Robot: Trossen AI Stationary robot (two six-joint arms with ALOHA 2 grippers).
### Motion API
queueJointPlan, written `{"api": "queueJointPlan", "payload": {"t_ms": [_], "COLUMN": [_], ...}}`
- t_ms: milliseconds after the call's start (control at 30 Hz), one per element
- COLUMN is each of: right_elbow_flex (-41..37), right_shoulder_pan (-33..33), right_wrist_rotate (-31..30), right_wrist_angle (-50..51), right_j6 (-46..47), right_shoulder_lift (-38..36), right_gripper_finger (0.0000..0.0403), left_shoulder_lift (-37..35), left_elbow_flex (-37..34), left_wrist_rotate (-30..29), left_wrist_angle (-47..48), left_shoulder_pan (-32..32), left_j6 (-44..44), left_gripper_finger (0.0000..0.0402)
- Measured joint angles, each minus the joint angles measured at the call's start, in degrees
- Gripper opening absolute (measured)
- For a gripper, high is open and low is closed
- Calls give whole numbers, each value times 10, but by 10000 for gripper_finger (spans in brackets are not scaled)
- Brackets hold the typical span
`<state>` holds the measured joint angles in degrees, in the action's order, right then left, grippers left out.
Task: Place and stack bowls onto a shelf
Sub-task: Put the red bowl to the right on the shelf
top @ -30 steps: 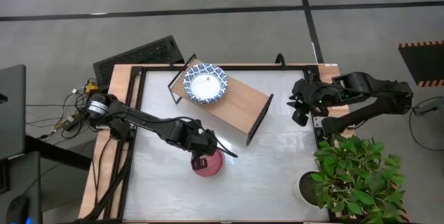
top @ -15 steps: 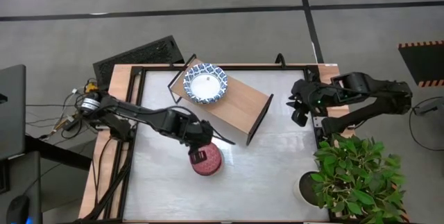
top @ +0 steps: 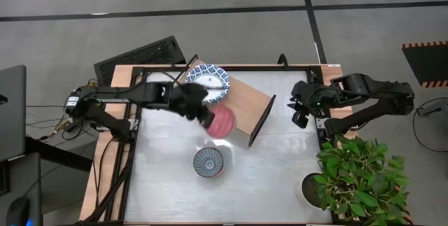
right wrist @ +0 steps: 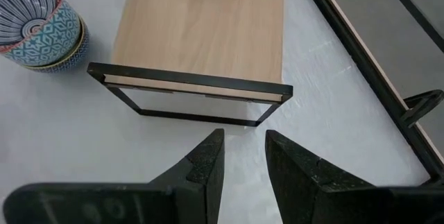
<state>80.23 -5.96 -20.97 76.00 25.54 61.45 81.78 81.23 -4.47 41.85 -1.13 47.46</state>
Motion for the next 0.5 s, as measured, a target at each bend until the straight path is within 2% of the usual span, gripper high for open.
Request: {"api": "queueJointPlan", "payload": {"t_ms": [267, 400, 500], "right_elbow_flex": [0, 0, 0], "right_shoulder_pan": [0, 0, 1], "right_wrist_rotate": [-1, -1, -2], "right_wrist_angle": [1, 0, -1], "right_j6": [-3, -5, -5], "right_shoulder_lift": [7, 8, 8], "right_gripper_finger": [131, 131, 131], "left_shoulder_lift": [0, 2, 22], "left_elbow_flex": [1, 30, 87], "left_wrist_rotate": [39, 23, -1], "left_wrist_angle": [-59, -47, -29], "left_shoulder_pan": [-61, -75, -82], "left_j6": [51, 46, 19], "left_gripper_finger": [0, 0, 0]}}
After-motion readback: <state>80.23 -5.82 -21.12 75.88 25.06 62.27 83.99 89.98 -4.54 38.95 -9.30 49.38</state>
